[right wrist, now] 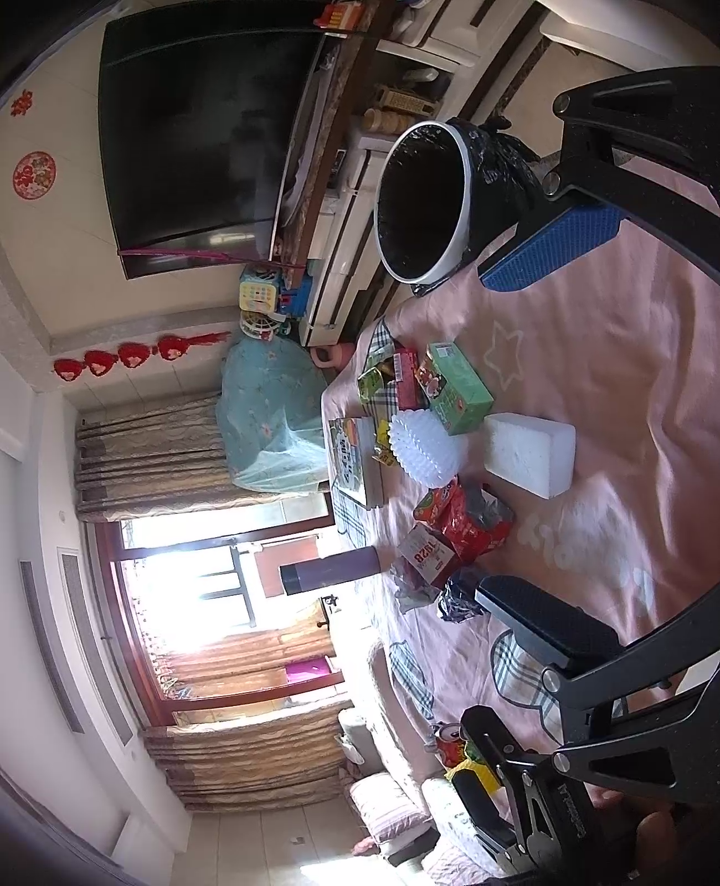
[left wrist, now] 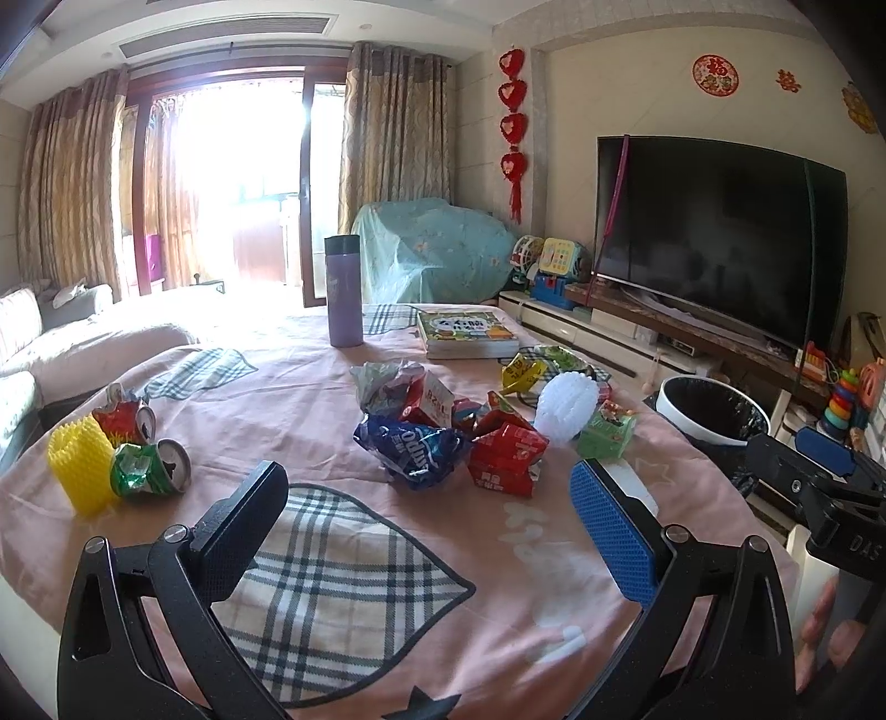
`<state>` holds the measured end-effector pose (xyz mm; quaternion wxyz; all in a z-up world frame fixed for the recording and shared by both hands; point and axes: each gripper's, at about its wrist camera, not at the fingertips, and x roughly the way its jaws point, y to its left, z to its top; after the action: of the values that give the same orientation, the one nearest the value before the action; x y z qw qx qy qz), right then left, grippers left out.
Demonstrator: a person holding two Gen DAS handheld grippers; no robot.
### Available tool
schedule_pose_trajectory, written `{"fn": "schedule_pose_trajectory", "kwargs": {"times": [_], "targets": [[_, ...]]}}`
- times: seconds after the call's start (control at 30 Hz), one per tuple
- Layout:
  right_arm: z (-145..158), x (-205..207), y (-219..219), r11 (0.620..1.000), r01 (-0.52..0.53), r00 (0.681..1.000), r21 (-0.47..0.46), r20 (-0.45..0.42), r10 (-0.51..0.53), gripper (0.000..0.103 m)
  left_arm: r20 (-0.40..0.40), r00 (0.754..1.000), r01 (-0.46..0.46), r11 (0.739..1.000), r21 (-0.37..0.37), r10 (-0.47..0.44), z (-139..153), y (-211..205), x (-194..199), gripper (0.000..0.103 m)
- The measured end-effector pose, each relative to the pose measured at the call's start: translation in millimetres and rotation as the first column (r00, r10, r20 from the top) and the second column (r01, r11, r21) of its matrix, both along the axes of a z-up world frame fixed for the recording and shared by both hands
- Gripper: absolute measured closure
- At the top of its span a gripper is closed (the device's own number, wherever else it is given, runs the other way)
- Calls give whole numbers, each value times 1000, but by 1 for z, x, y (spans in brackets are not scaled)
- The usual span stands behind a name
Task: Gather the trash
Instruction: 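Move both tools toward the trash on the table, then grasp the blue Oreo wrapper with left tool while right tool grasps white sponge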
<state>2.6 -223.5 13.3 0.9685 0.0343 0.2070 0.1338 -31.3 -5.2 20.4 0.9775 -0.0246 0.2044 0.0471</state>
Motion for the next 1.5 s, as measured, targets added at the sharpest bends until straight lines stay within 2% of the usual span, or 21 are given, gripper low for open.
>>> {"fn": "schedule_pose_trajectory", "kwargs": {"times": [0.17,0.27,0.4,0.53,0.83,1.07,1.13,1.17,1.2,1.23,1.27,1.33,1.5], "targets": [[-3,2,1,1000,-17,999,13,-33,17,0,-19,1000,-18,1000,-6,18,-6,5,4,0],[-8,7,7,999,-31,999,-16,-37,31,0,-46,999,-22,1000,-14,21,-11,11,11,0],[-16,16,11,998,-60,992,18,-111,62,0,-87,996,-28,999,-27,25,-17,21,25,0],[-23,30,13,997,-69,986,44,-149,75,0,-145,989,-32,998,-49,24,-28,31,46,0],[-47,68,27,995,-100,964,18,-245,101,1,-218,976,-1,999,-39,-7,-49,33,99,0],[-70,95,37,992,-125,931,24,-343,125,12,-261,965,8,1000,17,-3,-64,26,140,0],[-78,101,38,991,-128,919,29,-372,130,17,-283,959,13,1000,19,-8,-70,25,149,11],[-81,105,38,991,-128,913,28,-388,129,22,-300,954,19,1000,17,-13,-74,26,154,16],[-84,108,37,991,-128,906,30,-402,129,29,-317,948,25,1000,11,-21,-78,26,158,29],[-88,110,36,991,-128,899,40,-417,133,34,-334,942,38,999,-5,-37,-82,27,162,48],[-91,112,35,991,-127,893,49,-428,136,46,-352,934,53,998,-33,-61,-86,29,165,54],[-95,114,30,990,-126,889,56,-437,137,48,-350,933,61,996,-60,-78,-87,31,165,61],[-90,109,20,988,-134,899,80,-411,155,51,-322,942,67,994,-87,-92,-81,34,152,66]]}}
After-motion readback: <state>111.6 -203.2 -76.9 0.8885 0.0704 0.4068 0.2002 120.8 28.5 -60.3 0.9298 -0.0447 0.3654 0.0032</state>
